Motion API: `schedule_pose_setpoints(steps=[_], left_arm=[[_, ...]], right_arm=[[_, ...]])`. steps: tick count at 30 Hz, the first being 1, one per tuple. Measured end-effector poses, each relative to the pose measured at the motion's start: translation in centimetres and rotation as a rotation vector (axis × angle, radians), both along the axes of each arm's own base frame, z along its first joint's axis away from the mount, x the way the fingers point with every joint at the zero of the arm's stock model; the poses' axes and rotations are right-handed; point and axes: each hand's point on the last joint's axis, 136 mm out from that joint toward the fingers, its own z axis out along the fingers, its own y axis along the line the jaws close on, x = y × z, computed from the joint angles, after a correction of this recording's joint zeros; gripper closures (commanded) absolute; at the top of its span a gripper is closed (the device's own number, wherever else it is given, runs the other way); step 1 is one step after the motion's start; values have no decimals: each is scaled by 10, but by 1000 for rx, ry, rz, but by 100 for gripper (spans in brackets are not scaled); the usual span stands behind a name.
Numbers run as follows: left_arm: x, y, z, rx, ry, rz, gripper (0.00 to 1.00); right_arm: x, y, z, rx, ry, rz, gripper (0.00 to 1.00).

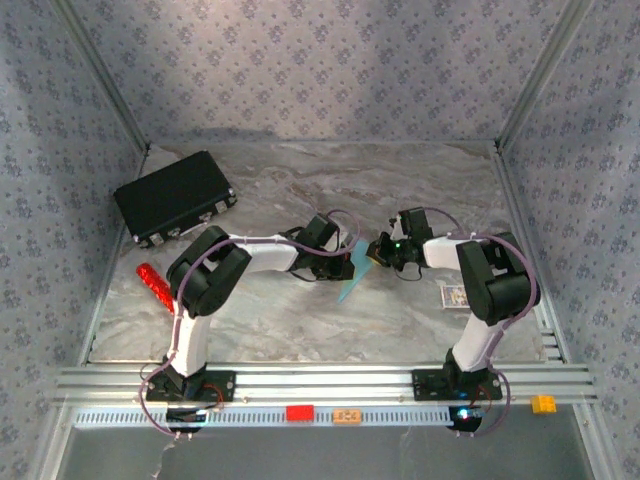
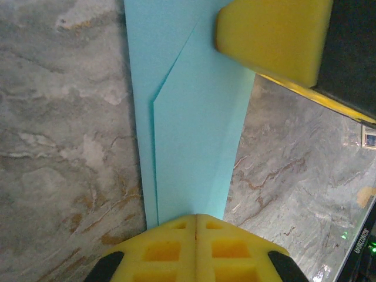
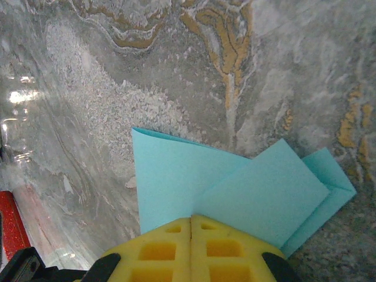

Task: Fold a paper plane with a square sheet of paper (pick it up from the middle)
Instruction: Fold the wing for the fifth time at the center of the table.

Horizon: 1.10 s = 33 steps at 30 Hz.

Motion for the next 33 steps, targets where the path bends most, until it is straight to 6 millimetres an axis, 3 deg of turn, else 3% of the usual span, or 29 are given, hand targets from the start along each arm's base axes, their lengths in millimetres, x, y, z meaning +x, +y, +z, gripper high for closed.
schedule_pose_setpoints(steps=[9,18,22,26,33], left_arm=[[-1,0,9,36,12,-36,98],[7,-29,34,-40,-15,-79,98],[8,-36,22,-30,-1,-87,98],[4,-30,2,14,35,-86,98],[0,-25,0,10,-6,-100,97]], right_arm=[[0,0,0,3,-6,-1,97],[1,0,0,8,-9,1,97],[1,0,0,13,-10,2,97],[1,0,-1,17,-14,2,97],[1,1,0,26,-18,7,98]])
